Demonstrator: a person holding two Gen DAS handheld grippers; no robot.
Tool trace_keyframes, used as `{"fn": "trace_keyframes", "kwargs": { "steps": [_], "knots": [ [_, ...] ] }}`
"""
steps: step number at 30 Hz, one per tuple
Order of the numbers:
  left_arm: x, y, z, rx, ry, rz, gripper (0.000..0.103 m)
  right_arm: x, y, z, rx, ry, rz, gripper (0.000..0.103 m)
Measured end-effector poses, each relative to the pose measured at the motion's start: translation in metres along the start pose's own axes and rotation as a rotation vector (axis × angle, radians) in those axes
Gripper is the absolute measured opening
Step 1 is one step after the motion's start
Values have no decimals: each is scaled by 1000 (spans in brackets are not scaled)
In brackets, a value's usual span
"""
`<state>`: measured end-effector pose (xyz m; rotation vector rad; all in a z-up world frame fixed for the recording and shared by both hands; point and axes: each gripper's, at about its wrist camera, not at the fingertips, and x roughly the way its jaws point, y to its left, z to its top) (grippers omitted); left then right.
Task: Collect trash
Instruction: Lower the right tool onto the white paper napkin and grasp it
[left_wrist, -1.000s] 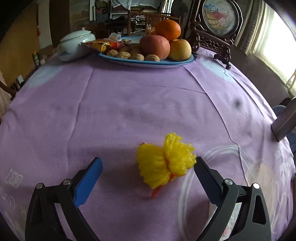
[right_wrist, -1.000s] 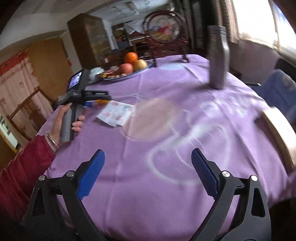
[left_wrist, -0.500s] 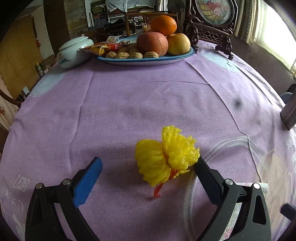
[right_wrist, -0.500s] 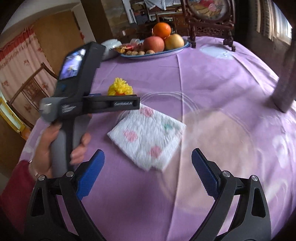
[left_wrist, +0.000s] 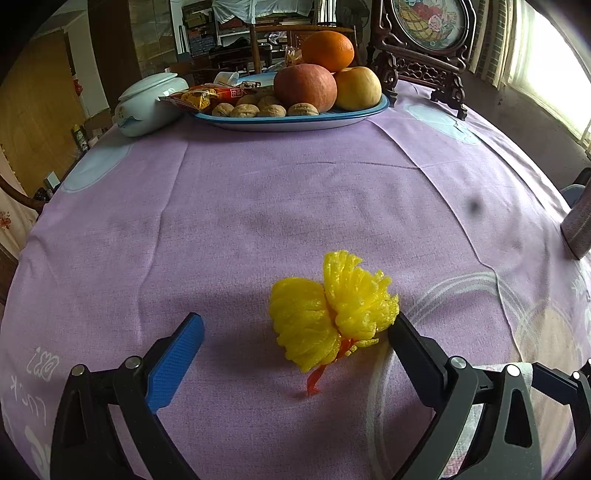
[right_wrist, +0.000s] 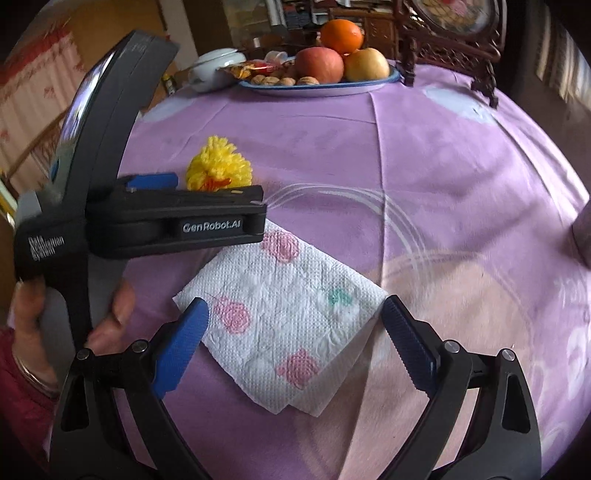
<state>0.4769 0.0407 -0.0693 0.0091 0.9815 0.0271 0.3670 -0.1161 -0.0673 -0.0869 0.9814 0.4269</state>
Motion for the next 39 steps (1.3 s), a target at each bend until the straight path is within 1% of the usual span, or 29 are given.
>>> {"fn": "trace_keyframes", "kwargs": {
  "steps": [4, 8, 14, 16, 19, 21, 23, 24, 25, 26, 27, 29, 30, 32, 34, 36, 37, 38, 39],
  "knots": [
    [0, 0, 0, -5, -1, 5, 99, 2, 2, 2, -32, -4, -7, 92],
    [-1, 0, 0, -8, -2, 10, 99, 2, -2, 3, -12, -6, 6, 92],
    [-1, 0, 0, -8, -2, 10, 99, 3, -1, 2, -29, -7, -30, 92],
    [-1, 0, 0, -8, -2, 10, 99, 3, -4, 2, -21, -6, -54, 92],
    [-1, 0, 0, -8, -2, 11, 99, 3, -17, 4, 22, -9, -102, 92],
    [-1, 0, 0, -9, -2, 10, 99, 1, -32, 5, 72, -18, -160, 92],
    [-1, 0, 0, -9, -2, 11, 99, -6, -51, 6, 151, -53, -234, 92],
    [-1, 0, 0, -9, -2, 11, 99, -10, -56, 7, 166, -72, -234, 92],
    [-1, 0, 0, -9, -2, 11, 99, -14, -58, 7, 172, -92, -208, 92],
    [-1, 0, 0, -9, -2, 11, 99, -18, -55, 7, 160, -103, -145, 92],
    [-1, 0, 0, -9, -2, 11, 99, -18, -47, 7, 130, -93, -63, 92],
    [-1, 0, 0, -9, -2, 11, 99, -12, -28, 3, 54, -55, 46, 92],
    [-1, 0, 0, -9, -2, 11, 99, -9, -18, 1, 8, -41, 52, 92],
    [-1, 0, 0, -9, -2, 11, 99, -1, 2, -3, -92, -28, -18, 92],
    [-1, 0, 0, -9, -2, 11, 99, 7, 9, -4, -137, -8, -66, 92],
    [-1, 0, 0, -9, -2, 11, 99, 7, 2, 0, -107, 2, -70, 94],
    [-1, 0, 0, -9, -2, 11, 99, 9, -7, 2, -67, 17, -79, 94],
    [-1, 0, 0, -9, -2, 11, 99, 8, -16, 6, -29, 15, -113, 94],
    [-1, 0, 0, -9, -2, 11, 99, 5, -28, 7, 16, -5, -180, 94]
  ]
}}
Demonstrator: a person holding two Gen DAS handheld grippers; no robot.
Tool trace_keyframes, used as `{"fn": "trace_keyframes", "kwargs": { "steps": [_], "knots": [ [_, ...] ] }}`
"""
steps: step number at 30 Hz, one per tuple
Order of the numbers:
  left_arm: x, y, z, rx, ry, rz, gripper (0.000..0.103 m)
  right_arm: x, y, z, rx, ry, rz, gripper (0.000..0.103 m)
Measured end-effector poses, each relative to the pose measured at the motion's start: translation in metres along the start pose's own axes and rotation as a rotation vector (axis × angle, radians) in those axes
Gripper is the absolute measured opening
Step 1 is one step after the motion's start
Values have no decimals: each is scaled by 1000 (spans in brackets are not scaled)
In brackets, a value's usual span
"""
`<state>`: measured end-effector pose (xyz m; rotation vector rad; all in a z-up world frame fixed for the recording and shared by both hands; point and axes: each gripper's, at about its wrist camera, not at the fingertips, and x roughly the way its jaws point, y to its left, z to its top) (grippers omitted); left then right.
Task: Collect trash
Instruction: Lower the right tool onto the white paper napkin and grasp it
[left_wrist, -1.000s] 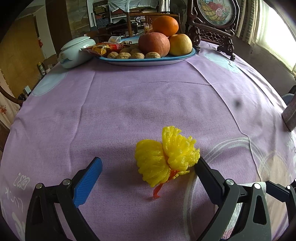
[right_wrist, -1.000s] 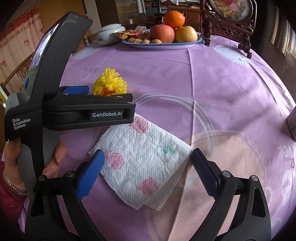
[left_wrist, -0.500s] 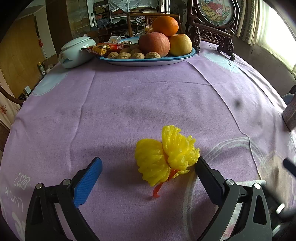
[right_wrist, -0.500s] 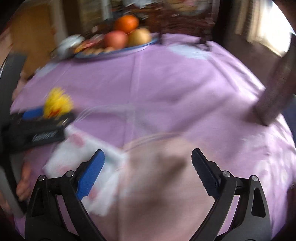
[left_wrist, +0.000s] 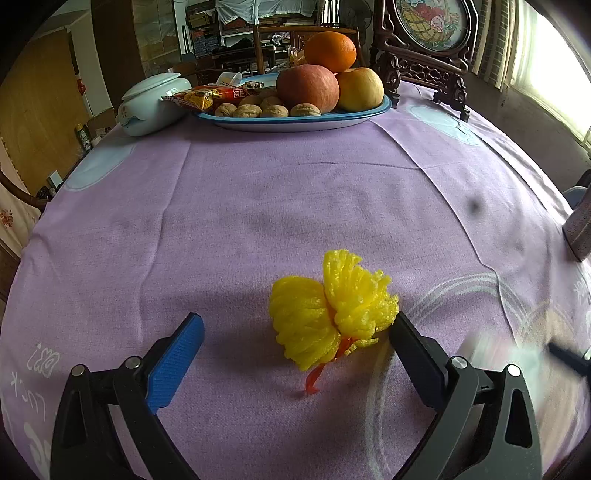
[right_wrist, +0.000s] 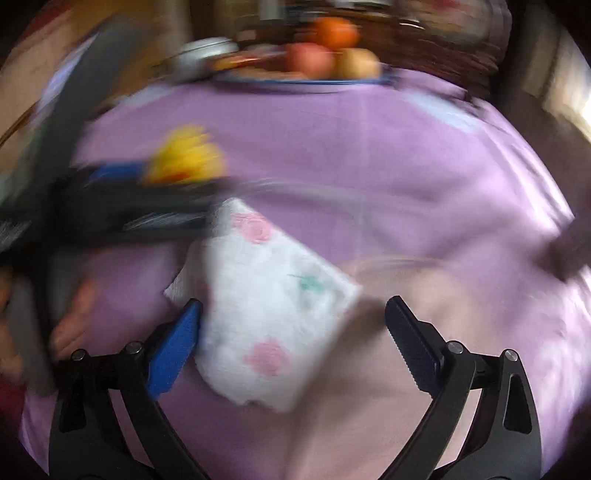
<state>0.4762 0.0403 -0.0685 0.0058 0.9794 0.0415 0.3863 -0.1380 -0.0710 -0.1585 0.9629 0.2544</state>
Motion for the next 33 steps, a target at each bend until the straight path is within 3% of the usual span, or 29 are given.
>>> {"fn": "trace_keyframes", "kwargs": {
  "steps": [2, 4, 7, 12, 17, 19, 22, 23, 25, 29, 33],
  "knots": [
    [0, 0, 0, 0, 0, 0, 99, -10, -28, 4, 94, -64, -94, 93],
    [0, 0, 0, 0, 0, 0, 99, -19, -47, 7, 181, -94, -1, 93],
    [0, 0, 0, 0, 0, 0, 99, -19, -40, 7, 172, -74, 99, 93],
    [0, 0, 0, 0, 0, 0, 99, -30, -41, 9, 174, -130, 60, 93],
    [0, 0, 0, 0, 0, 0, 99, -44, -88, 5, 385, -231, -169, 93],
    [-1, 0, 0, 0, 0, 0, 99, -52, -87, 4, 386, -260, -152, 93],
    [-1, 0, 0, -1, 0, 1, 99, -56, -72, 9, 322, -297, -16, 93],
    [-1, 0, 0, -1, 0, 1, 99, -53, -65, 11, 290, -289, 49, 93],
    [-1, 0, 0, -2, 0, 0, 99, -50, -56, 12, 256, -260, 92, 93],
    [-1, 0, 0, -2, 1, 1, 99, -16, -41, 42, 186, -119, 39, 93],
    [-1, 0, 0, -2, 1, 1, 99, 14, -50, 54, 261, -31, 26, 93]
  ]
}}
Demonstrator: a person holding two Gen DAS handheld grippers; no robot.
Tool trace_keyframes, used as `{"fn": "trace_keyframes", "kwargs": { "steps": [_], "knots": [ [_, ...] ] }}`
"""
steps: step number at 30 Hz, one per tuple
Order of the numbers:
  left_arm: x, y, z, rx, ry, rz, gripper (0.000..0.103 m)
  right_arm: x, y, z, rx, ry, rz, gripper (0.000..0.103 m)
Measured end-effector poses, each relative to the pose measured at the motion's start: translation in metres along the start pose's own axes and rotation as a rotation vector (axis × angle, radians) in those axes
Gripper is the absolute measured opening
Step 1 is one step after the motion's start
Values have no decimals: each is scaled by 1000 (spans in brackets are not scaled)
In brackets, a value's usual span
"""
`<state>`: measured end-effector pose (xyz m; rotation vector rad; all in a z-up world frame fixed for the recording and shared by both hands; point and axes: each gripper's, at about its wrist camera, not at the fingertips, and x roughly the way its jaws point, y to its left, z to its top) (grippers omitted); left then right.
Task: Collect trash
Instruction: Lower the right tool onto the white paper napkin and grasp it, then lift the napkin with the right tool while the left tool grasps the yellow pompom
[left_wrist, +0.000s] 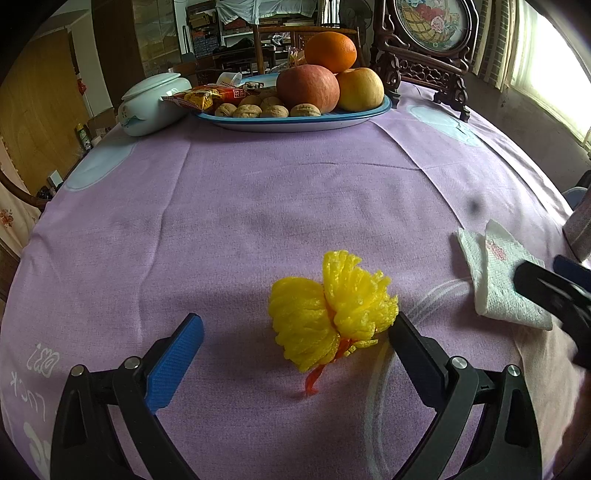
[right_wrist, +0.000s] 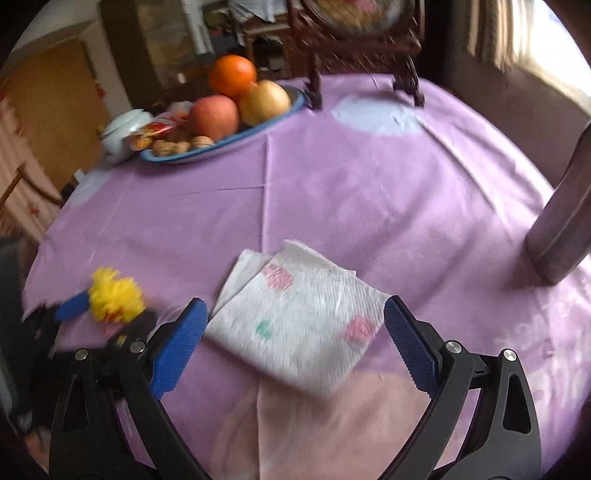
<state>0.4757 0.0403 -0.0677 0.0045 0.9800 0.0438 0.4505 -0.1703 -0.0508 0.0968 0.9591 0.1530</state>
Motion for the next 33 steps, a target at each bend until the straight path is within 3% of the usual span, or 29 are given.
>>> {"fn": "trace_keyframes", "kwargs": {
  "steps": [3, 8, 11, 13, 14, 15, 16, 20, 24, 27, 28, 30, 33],
  "knots": [
    [0, 0, 0, 0, 0, 0, 99, 17, -6, -7, 23, 30, -7, 94],
    [0, 0, 0, 0, 0, 0, 99, 18, 5, -12, -64, 21, -78, 92],
    [0, 0, 0, 0, 0, 0, 99, 13, 0, -12, -86, -3, -96, 73],
    [0, 0, -1, -1, 0, 0, 99, 10, -7, -11, -80, -16, -75, 42],
    [0, 0, -1, -1, 0, 1, 99, 7, -11, -11, -70, -14, -54, 34],
    [0, 0, -1, -2, 0, 1, 99, 6, -16, -10, -55, -10, -33, 26],
    [0, 0, -1, -2, 0, 1, 99, 5, -21, -10, -40, -6, -14, 25],
    [0, 0, -1, -2, 1, 1, 99, -9, -44, -6, 22, -44, -2, 25],
    [-1, 0, -1, -3, 0, 1, 99, -19, -70, -9, 72, -44, -104, 30],
    [0, 0, -1, -3, 1, 1, 99, -11, -84, -13, 111, 13, -65, 51],
    [0, 0, -1, -3, 1, 1, 99, -13, -85, -14, 123, 9, -57, 65],
    [0, 0, -1, -3, 1, 1, 99, -20, -83, -13, 118, -35, -54, 79],
    [0, 0, -1, -3, 1, 1, 99, -23, -74, -11, 83, -73, -63, 83]
  ]
}}
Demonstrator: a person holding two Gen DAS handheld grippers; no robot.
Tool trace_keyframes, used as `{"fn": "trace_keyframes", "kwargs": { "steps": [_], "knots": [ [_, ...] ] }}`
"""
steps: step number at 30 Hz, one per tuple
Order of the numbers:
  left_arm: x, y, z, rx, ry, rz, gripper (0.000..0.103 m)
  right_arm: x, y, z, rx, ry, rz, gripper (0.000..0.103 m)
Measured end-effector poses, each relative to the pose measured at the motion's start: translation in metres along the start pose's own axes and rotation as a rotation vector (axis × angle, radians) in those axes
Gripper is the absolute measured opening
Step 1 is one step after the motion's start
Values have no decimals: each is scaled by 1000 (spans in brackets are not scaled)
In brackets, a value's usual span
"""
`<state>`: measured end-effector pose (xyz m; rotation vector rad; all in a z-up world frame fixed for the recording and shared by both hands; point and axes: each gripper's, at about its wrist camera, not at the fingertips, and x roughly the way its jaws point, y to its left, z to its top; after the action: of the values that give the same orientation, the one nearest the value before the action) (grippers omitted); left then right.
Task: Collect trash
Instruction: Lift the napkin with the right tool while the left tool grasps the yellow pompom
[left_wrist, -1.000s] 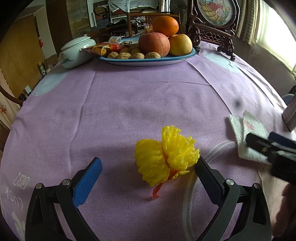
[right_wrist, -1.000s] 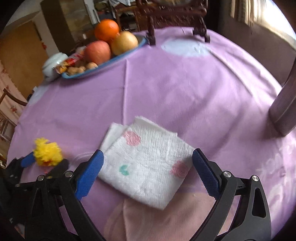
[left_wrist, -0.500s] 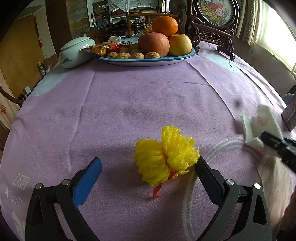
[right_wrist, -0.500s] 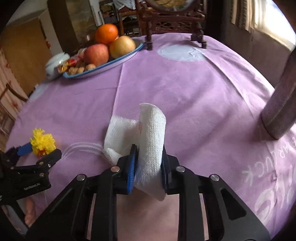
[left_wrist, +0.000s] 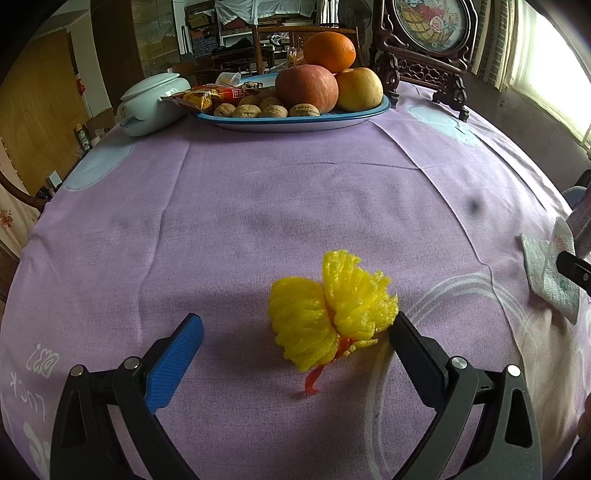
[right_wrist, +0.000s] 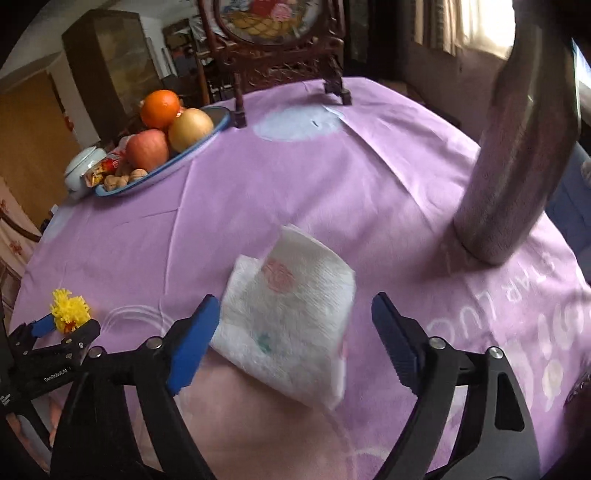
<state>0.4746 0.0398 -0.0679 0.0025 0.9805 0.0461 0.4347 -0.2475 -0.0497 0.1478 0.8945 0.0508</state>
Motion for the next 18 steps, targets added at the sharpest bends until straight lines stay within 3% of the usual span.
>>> {"fn": "trace_keyframes", "kwargs": {
  "steps": [3, 6, 9, 11, 12, 13, 14, 15, 18],
  "knots": [
    [0, 0, 0, 0, 0, 0, 99, 14, 14, -1, -54, 31, -12, 83],
    [0, 0, 0, 0, 0, 0, 99, 27, 27, -6, -131, 66, -81, 84],
    [0, 0, 0, 0, 0, 0, 99, 26, 24, -5, -116, 65, -75, 82],
    [0, 1, 0, 0, 1, 0, 99, 22, 20, -5, -107, 49, -92, 70],
    [0, 1, 0, 0, 1, 0, 99, 21, 19, -6, -106, 43, -95, 57],
    [0, 1, 0, 0, 1, -1, 99, 19, 18, -6, -102, 37, -98, 36],
    [0, 1, 0, 0, 1, -1, 99, 16, 15, -6, -85, 39, -85, 29],
    [-1, 1, 0, 0, 1, 0, 99, 16, 13, -5, -70, 41, -77, 22],
    [0, -1, 0, 3, 2, -1, 99, 17, 8, -4, -43, 51, -56, 21]
  ]
}}
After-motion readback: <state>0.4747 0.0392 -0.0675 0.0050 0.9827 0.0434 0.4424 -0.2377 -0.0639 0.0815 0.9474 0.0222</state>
